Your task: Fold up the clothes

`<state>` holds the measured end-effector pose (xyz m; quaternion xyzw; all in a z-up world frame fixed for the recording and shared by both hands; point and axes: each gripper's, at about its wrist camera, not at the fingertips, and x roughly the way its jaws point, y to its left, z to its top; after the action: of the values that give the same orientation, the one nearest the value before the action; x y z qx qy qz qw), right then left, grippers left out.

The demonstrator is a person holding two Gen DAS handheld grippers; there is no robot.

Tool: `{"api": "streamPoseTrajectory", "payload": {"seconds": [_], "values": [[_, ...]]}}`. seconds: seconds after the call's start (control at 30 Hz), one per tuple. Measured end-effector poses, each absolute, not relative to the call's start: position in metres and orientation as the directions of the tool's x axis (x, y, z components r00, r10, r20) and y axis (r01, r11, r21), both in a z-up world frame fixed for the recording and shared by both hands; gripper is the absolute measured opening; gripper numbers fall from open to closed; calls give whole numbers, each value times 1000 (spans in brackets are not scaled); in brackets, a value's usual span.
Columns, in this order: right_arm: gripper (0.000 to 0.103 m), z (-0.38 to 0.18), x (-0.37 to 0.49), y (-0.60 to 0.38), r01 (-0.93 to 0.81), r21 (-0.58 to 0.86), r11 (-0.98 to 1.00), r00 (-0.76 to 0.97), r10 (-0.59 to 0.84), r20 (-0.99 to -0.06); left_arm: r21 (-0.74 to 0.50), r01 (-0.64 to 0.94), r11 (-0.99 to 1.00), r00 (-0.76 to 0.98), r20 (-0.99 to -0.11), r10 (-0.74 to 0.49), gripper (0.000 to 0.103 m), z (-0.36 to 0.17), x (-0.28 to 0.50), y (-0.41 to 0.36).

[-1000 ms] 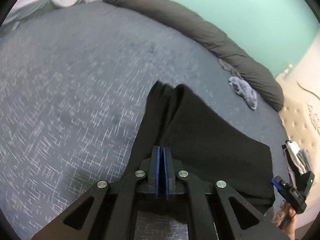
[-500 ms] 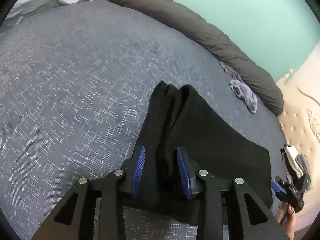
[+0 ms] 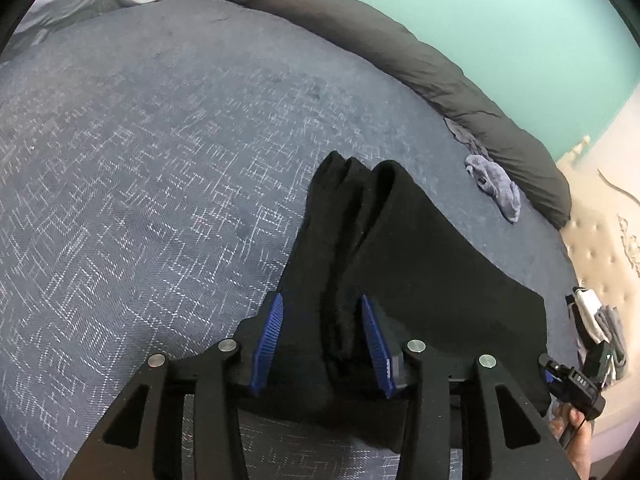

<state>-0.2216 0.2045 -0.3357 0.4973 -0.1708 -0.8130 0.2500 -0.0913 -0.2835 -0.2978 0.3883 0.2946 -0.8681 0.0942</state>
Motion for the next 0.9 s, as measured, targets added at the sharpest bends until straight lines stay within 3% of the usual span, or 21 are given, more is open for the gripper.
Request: {"api": "streamPoseTrajectory", "payload": {"seconds": [0.1, 0.47, 0.63, 0.9], "values": [[41, -326, -218, 199, 271, 499, -823, -397, -568, -721, -438, 393, -809, -680, -730, 65, 45, -299, -91, -283], [45, -336, -227, 197, 265, 593, -761, -342, -649, -680, -430, 394, -813, -677, -733, 60, 45, -300, -92, -283], [18, -322, -220, 198, 296, 579, -760, -407, -649, -643, -416, 393, -820, -678, -734, 47, 45, -297, -94, -280], [15, -279, -213, 219, 341, 586, -735, -506, -669, -545, -376, 361, -853, -674, -738, 40, 45, -291, -98, -258]]}}
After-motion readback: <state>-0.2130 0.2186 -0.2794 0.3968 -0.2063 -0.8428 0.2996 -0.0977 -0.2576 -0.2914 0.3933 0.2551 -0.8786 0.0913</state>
